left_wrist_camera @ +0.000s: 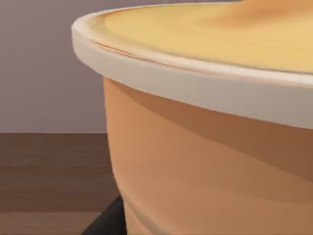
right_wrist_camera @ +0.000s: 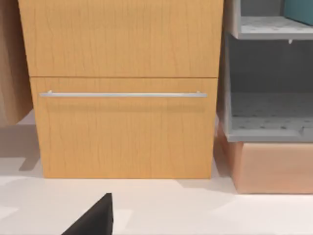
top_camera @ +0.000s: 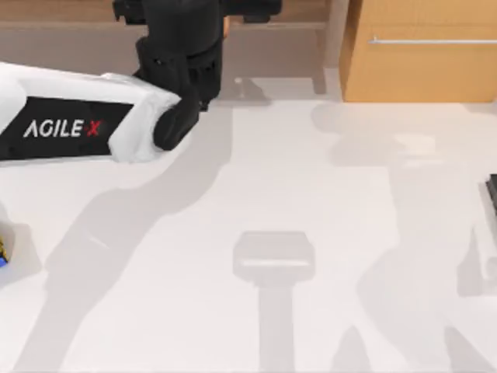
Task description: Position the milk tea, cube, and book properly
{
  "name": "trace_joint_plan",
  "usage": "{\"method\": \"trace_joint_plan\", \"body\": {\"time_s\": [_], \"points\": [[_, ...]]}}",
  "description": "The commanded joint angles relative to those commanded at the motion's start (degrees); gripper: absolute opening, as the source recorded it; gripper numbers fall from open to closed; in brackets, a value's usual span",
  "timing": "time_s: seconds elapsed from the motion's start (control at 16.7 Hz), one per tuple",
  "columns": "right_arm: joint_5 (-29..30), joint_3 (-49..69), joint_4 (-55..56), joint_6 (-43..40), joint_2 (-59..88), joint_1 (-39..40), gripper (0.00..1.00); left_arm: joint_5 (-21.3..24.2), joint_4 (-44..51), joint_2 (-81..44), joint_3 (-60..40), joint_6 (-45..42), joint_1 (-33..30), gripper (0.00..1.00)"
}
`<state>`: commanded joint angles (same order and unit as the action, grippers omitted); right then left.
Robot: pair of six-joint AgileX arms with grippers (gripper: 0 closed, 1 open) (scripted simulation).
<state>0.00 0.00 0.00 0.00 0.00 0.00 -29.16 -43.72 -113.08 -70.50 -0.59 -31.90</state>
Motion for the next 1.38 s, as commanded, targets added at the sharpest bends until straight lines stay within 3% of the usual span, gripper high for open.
{"method": "trace_joint_plan", "body": {"time_s": [0.24,0.72,0.9,1.08,1.38], "points": [[0.0,0.0,0.0,0.0,0.0,0.0,1.0,8.4,-7.1,1.8,4.0,-0.5,8.2,0.0],[0.0,0.0,0.0,0.0,0.0,0.0,1.0,42.8,-28.5,2.6,19.0,-0.1,46.2,0.0],[0.0,0.0,0.0,0.0,0.0,0.0,1.0,53.0,-32.2,1.4,24.7,0.2,55.9,0.0],[0.0,0.0,0.0,0.0,0.0,0.0,1.0,58.1,-33.7,-1.5,29.4,0.4,60.3,0.0],[0.0,0.0,0.0,0.0,0.0,0.0,1.0,60.1,-33.7,-3.3,31.7,0.2,59.7,0.0]]}}
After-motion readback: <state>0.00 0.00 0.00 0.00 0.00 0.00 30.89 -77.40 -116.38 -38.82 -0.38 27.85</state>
